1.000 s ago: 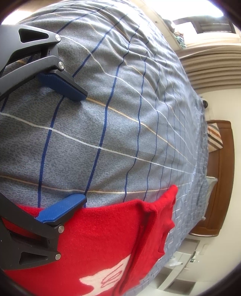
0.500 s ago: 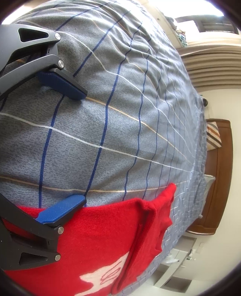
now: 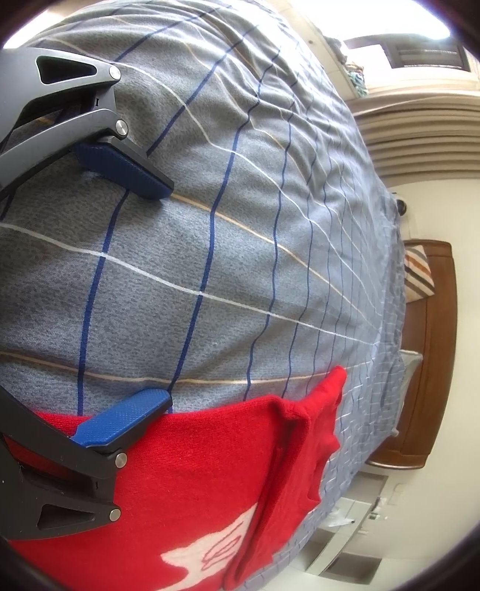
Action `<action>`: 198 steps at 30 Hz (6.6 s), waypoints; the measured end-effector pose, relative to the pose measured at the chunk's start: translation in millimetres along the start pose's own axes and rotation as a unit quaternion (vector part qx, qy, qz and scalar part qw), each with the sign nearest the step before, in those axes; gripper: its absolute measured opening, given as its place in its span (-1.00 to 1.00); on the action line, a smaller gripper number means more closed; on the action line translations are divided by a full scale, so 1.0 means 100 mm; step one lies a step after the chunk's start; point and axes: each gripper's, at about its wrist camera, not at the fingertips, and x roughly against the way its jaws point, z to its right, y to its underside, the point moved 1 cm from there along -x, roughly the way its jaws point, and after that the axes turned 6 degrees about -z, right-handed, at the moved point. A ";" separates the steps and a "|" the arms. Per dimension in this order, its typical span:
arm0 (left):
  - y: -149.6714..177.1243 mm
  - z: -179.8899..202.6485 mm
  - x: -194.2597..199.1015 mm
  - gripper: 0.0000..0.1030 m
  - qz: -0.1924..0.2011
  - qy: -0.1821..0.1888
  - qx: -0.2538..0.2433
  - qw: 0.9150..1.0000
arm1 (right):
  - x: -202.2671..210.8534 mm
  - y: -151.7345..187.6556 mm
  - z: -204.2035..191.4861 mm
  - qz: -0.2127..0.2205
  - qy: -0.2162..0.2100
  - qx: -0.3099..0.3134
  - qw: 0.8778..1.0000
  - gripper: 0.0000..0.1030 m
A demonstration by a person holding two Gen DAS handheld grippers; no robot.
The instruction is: Fold small clothes
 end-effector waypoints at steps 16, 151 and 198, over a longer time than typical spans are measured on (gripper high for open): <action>0.00 0.00 0.00 0.99 0.000 0.000 0.000 1.000 | 0.00 0.00 0.00 0.000 0.000 0.000 1.000 0.99; -0.07 0.91 0.06 0.97 -0.027 0.073 -0.061 0.995 | 0.02 0.03 -0.54 -0.026 -0.138 0.026 0.990 0.24; 0.03 0.94 0.07 0.99 -0.010 0.070 -0.068 0.995 | -0.02 0.08 -0.63 -0.004 -0.126 0.045 0.991 0.36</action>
